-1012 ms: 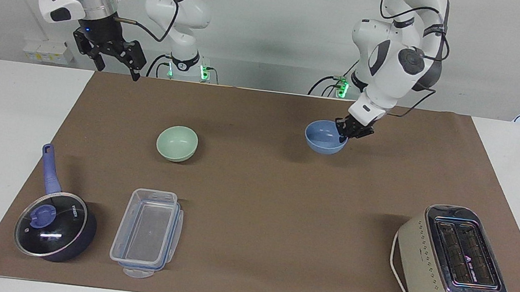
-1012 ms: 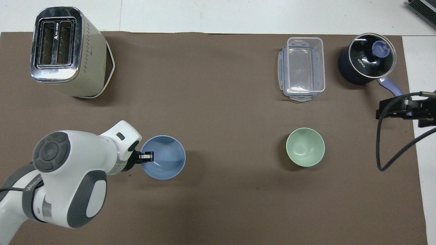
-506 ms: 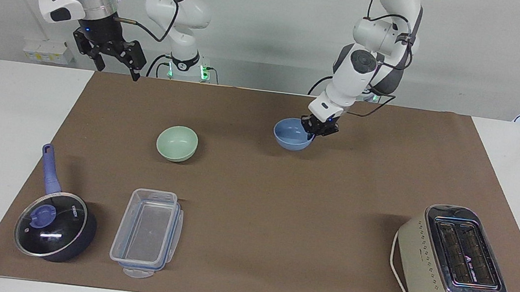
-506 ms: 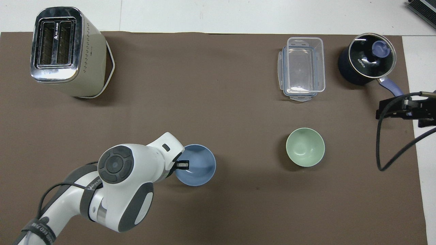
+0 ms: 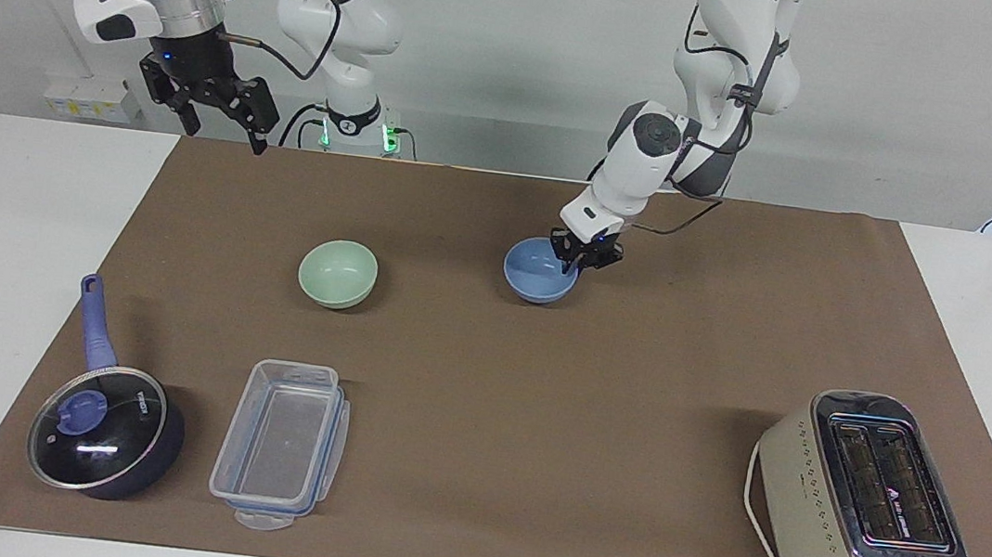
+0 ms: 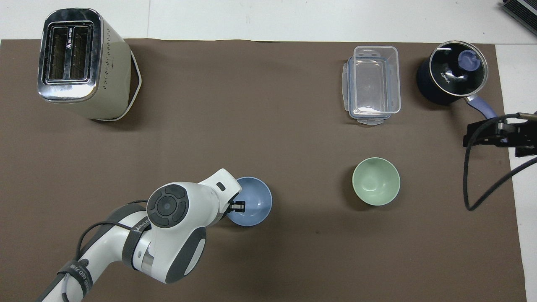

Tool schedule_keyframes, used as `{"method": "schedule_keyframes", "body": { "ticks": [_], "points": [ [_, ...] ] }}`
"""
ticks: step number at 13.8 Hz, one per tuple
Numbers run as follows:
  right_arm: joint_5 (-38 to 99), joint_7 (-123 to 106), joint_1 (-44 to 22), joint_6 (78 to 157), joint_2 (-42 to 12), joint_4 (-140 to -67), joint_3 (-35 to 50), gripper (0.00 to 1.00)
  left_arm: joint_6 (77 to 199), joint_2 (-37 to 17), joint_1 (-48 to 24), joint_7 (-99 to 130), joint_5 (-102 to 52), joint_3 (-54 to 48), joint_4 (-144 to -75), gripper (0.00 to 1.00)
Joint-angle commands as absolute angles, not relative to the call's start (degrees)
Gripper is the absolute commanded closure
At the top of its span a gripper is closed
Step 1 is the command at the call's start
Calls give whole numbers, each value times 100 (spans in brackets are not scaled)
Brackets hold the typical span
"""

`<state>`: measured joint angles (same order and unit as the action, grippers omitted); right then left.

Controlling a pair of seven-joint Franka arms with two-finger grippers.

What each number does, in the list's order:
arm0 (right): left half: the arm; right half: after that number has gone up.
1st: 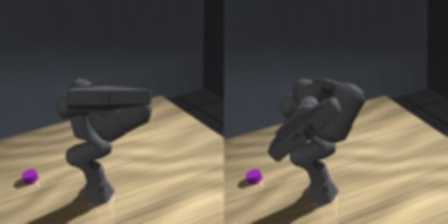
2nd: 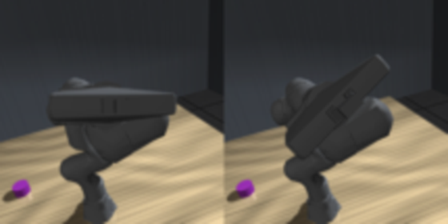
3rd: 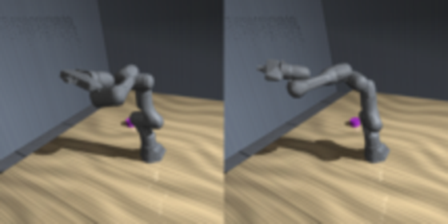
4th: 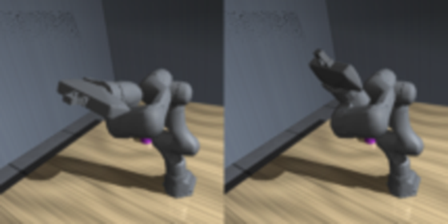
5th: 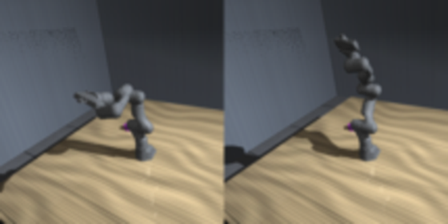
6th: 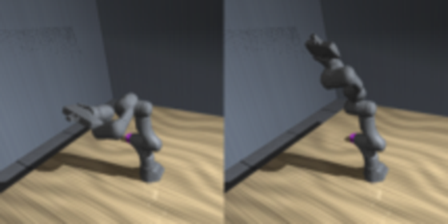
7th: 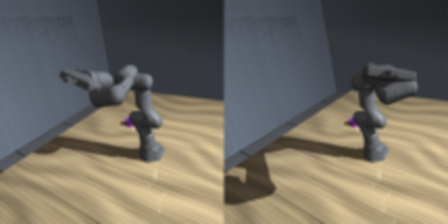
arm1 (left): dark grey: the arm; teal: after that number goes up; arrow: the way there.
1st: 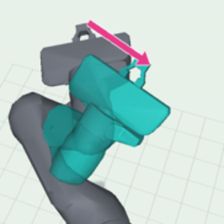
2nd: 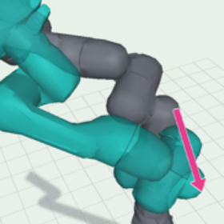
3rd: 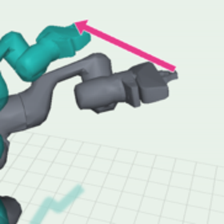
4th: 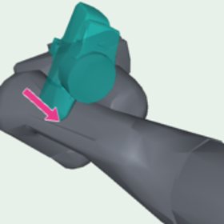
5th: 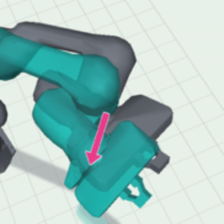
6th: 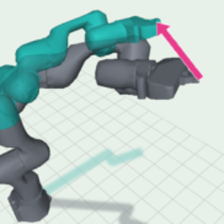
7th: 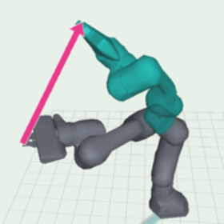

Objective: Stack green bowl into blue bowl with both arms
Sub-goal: 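Slide the blue bowl with the left gripper toward the table center, then release the blue bowl with the left gripper while the right gripper starts reaching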

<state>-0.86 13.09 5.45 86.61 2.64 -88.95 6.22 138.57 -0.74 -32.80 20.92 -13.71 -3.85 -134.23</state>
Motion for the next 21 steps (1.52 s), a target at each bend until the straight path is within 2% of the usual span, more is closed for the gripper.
{"method": "schedule_keyframes", "body": {
  "ticks": [1,6,11,21],
  "points": [
    [35,1178,624,8587,246,-8824,642,0,13869,-70,-3305,2073,-1494,-308,-13351,0],
    [35,1178,633,8587,246,-8824,642,0,13028,-44,-2726,2004,-1407,-281,-12632,0],
    [44,1151,633,8604,246,-8833,624,0,12692,-35,-1654,1943,-1345,-281,-12042,0],
    [123,1090,624,9052,246,-9017,624,0,10346,-44,-335,-342,26,-272,-10320,0]
  ]
}}
